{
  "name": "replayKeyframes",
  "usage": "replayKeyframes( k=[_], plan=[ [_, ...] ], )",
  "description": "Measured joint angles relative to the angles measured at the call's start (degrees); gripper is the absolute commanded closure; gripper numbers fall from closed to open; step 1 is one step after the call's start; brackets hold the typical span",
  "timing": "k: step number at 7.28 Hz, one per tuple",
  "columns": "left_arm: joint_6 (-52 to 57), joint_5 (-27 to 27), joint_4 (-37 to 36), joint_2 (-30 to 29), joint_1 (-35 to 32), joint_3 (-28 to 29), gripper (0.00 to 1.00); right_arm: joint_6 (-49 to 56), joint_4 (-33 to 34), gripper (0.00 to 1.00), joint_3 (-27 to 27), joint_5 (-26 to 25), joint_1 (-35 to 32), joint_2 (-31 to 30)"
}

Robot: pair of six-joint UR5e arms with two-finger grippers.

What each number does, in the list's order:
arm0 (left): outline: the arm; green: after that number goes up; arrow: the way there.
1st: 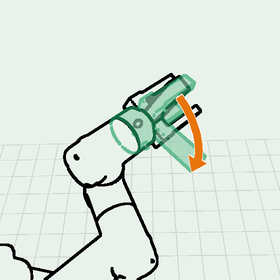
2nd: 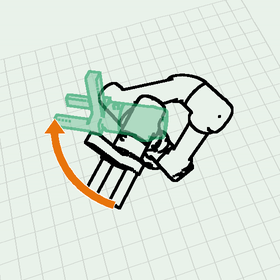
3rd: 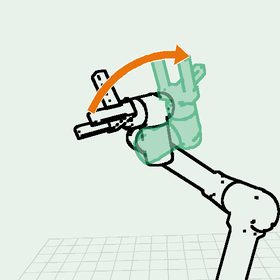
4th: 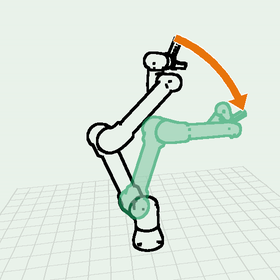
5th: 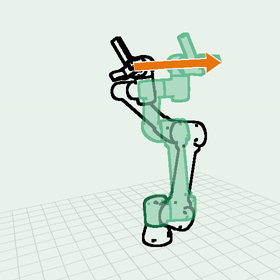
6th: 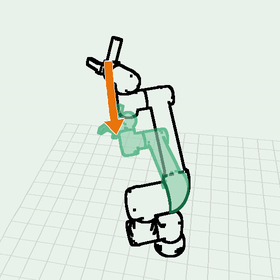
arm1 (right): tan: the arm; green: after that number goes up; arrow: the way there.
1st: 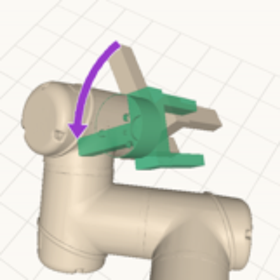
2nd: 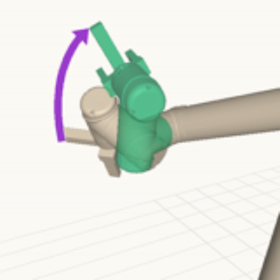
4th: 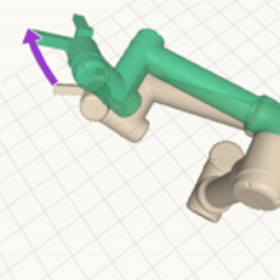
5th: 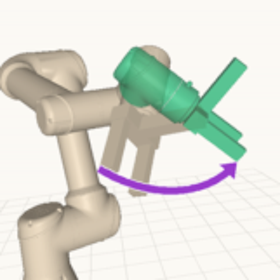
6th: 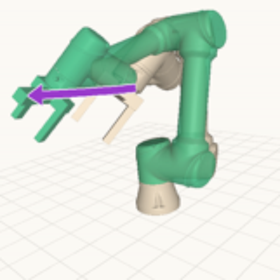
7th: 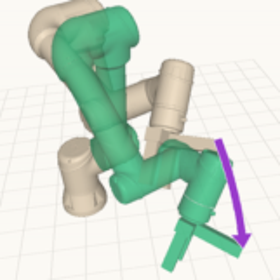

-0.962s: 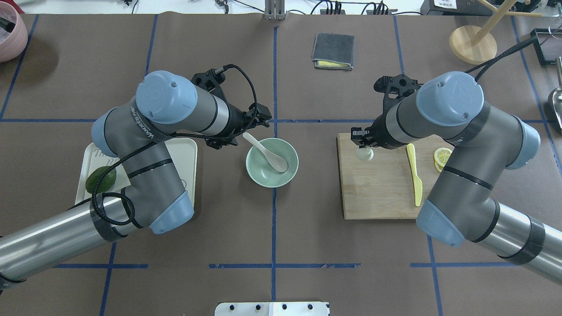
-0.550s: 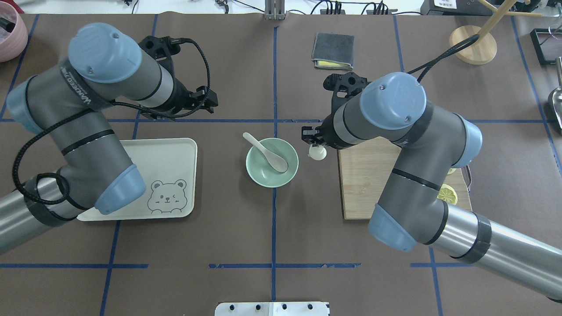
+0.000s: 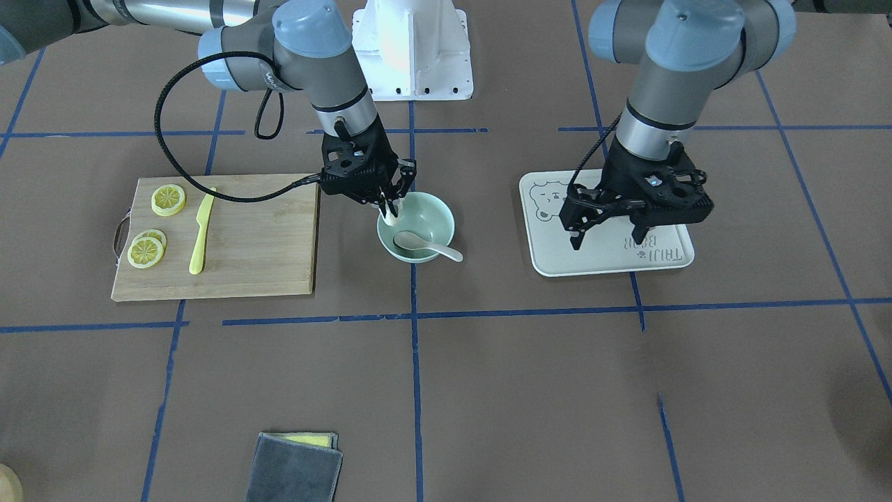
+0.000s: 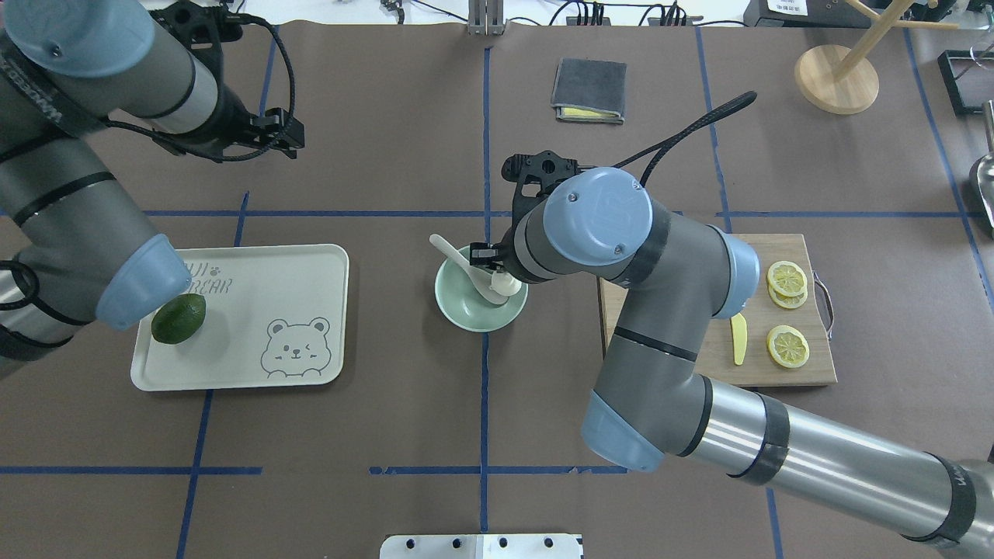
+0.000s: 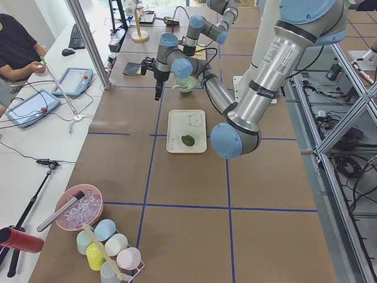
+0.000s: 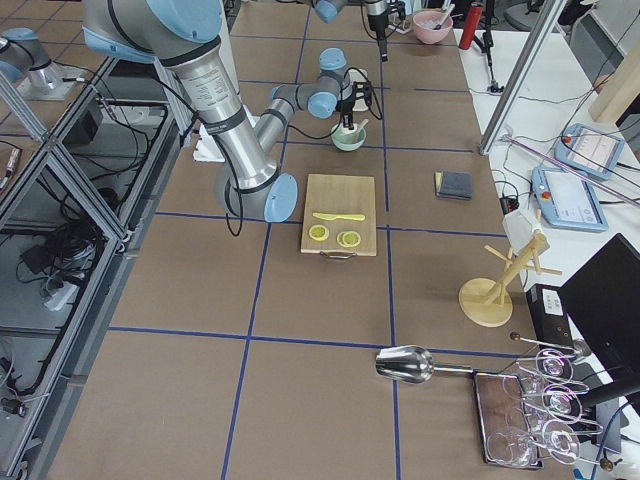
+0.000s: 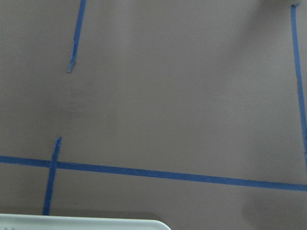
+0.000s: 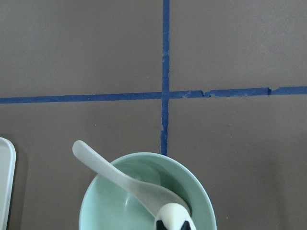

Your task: Put spoon and bun in bowl

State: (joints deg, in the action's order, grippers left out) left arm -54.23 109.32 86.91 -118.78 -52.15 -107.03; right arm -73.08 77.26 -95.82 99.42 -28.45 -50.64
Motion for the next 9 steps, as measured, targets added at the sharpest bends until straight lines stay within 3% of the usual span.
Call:
replayKeyframes(
  k=[3, 9],
  plan=[
    [14.1, 0.6, -2.3, 4.4, -8.5, -1.5, 0.00, -2.9, -1.4, 0.00, 1.4, -0.3, 0.1, 1.6],
    [35.9, 4.4, -2.3, 11.4, -21.2, 1.0, 0.00, -4.5, -0.9, 0.00, 1.1, 0.6, -0.6, 2.9]
  ],
)
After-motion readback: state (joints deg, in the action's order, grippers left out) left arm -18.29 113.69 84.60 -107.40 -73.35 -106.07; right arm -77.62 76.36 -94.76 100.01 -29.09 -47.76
